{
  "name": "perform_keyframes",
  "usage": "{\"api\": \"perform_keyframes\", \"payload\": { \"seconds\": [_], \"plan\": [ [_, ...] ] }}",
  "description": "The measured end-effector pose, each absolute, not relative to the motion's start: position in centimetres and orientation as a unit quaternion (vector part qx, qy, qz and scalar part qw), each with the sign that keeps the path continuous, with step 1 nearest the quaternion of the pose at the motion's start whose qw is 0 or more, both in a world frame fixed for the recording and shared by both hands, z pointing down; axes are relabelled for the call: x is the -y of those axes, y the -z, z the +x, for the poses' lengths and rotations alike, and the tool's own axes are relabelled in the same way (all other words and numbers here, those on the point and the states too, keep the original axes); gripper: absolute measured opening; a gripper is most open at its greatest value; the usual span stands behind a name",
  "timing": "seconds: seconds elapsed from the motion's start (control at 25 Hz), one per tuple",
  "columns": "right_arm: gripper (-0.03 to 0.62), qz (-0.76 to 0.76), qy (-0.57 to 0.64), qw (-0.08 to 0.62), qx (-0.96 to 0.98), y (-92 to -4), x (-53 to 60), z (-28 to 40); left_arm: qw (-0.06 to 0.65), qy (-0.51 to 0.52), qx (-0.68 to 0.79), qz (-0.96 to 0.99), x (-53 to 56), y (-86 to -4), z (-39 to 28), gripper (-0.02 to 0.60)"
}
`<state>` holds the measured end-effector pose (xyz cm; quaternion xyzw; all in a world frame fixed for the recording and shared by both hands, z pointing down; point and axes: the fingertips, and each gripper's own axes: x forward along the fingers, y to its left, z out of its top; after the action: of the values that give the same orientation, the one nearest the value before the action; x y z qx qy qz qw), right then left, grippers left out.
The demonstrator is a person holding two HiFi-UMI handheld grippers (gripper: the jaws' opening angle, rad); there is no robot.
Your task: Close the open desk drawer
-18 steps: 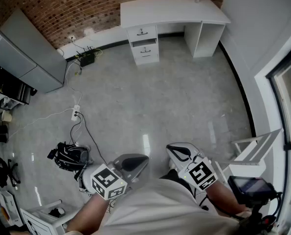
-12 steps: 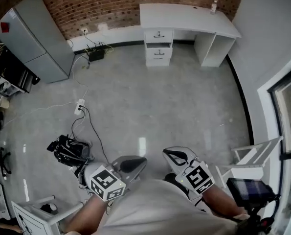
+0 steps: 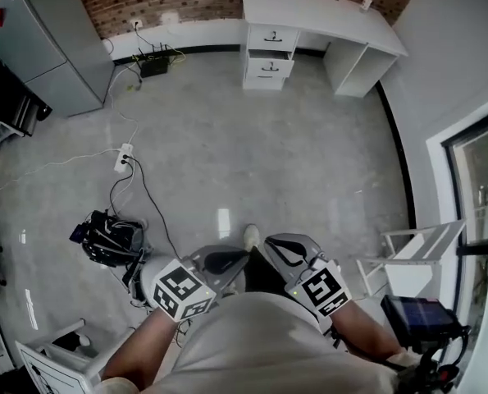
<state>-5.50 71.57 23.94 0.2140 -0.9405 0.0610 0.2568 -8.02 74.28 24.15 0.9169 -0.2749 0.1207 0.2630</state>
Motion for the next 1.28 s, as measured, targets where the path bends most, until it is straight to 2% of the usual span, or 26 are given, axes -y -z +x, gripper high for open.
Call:
{"api": "perform_keyframes", "payload": {
  "seconds": [0.24, 0.72, 0.92, 1.12, 1.28],
  "plan": [
    [0.042, 0.238, -0.092, 0.245, 0.935, -24.8, -61.9, -6.3, 0.265, -0.131, 0.264, 0.918, -65.0, -24.2, -8.6, 0.003],
    [0.043, 0.236, -0.112, 0.208, 0.943, -23.9, -39.9, -7.3, 0.241, -0.148, 0.288, 0.915, -44.3, -22.7, -8.9, 0.003],
    [0.043, 0.258, -0.13, 0.208, 0.935, -24.8, -33.1, -10.0, 0.255, -0.137, 0.273, 0.917, -37.6, -23.5, -12.4, 0.005],
    [0.043, 0.296, -0.163, 0.237, 0.911, -27.7, -25.0, -12.6, 0.249, -0.15, 0.219, 0.931, -28.4, -25.2, -15.5, 0.012],
    [0.043, 0.344, -0.192, 0.223, 0.892, -28.4, -17.6, -14.7, 0.239, -0.164, 0.161, 0.944, -21.3, -24.4, -18.1, 0.032]
  ]
}}
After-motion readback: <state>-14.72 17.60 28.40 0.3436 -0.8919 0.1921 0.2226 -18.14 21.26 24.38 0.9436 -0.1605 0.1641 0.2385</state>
